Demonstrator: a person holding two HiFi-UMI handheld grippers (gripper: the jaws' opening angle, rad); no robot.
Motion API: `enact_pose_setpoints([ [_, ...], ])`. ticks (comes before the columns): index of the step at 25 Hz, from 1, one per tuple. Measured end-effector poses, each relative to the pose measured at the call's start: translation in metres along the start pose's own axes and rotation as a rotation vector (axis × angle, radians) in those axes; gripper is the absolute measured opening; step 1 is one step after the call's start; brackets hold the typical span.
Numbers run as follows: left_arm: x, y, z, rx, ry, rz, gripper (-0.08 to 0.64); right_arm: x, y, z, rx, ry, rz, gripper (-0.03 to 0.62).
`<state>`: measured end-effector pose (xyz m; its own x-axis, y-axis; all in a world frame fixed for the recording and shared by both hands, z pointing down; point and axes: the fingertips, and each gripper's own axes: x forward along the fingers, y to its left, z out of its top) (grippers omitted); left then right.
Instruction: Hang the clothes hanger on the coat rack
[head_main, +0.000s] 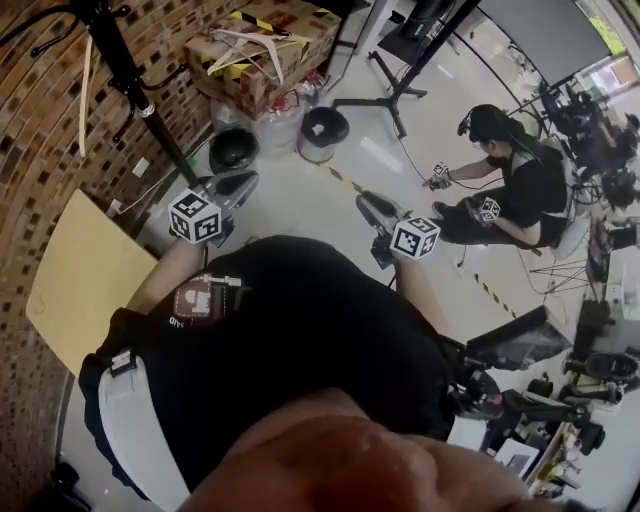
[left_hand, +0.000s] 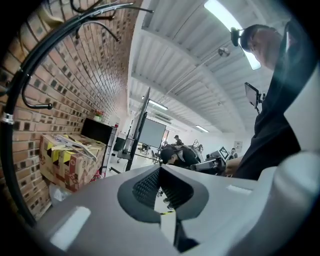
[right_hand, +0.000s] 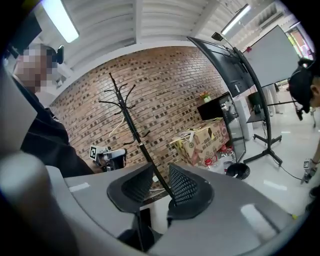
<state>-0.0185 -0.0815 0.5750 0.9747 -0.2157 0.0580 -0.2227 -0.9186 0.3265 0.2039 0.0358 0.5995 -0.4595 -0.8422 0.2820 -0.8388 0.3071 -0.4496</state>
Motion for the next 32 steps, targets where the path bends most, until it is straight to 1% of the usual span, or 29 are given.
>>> enact_pose_setpoints([
  [2, 0.019, 0.035, 0.013, -0.007, 0.011, -0.016, -0.006, 0.029, -0.013, 0.019, 0.019, -0.004, -0.009, 0.118],
  [5, 0.051, 0.079, 0.039, 0.01, 0.022, -0.055, -0.006, 0.066, -0.036, 0.054, 0.012, -0.008, -0.023, 0.12],
  [7, 0.071, 0.109, 0.056, 0.022, 0.025, -0.064, -0.006, 0.089, -0.056, 0.077, 0.031, -0.032, -0.031, 0.121],
  [10, 0.097, 0.143, 0.069, 0.015, 0.029, -0.048, -0.006, 0.114, -0.08, 0.095, 0.056, -0.027, -0.018, 0.121],
  [14, 0.128, 0.175, 0.073, -0.004, 0.041, -0.003, -0.006, 0.141, -0.125, 0.112, 0.071, 0.008, 0.018, 0.123],
  [17, 0.152, 0.199, 0.072, -0.018, 0.042, 0.077, -0.006, 0.172, -0.167, 0.125, 0.086, 0.053, 0.105, 0.127],
  [21, 0.186, 0.226, 0.079, -0.029, 0.014, 0.225, -0.006, 0.231, -0.222, 0.149, 0.075, 0.16, 0.288, 0.14],
  [24, 0.211, 0.239, 0.091, -0.09, -0.034, 0.34, -0.006, 0.275, -0.252, 0.164, 0.095, 0.28, 0.425, 0.15],
  [27, 0.218, 0.244, 0.099, -0.107, -0.051, 0.441, -0.006, 0.32, -0.258, 0.172, 0.118, 0.385, 0.548, 0.167],
  [30, 0.201, 0.246, 0.102, -0.126, -0.074, 0.574, -0.006, 0.368, -0.248, 0.162, 0.218, 0.48, 0.646, 0.204],
  [32, 0.185, 0.24, 0.097, -0.133, -0.078, 0.644, -0.006, 0.395, -0.239, 0.146, 0.291, 0.55, 0.681, 0.23],
])
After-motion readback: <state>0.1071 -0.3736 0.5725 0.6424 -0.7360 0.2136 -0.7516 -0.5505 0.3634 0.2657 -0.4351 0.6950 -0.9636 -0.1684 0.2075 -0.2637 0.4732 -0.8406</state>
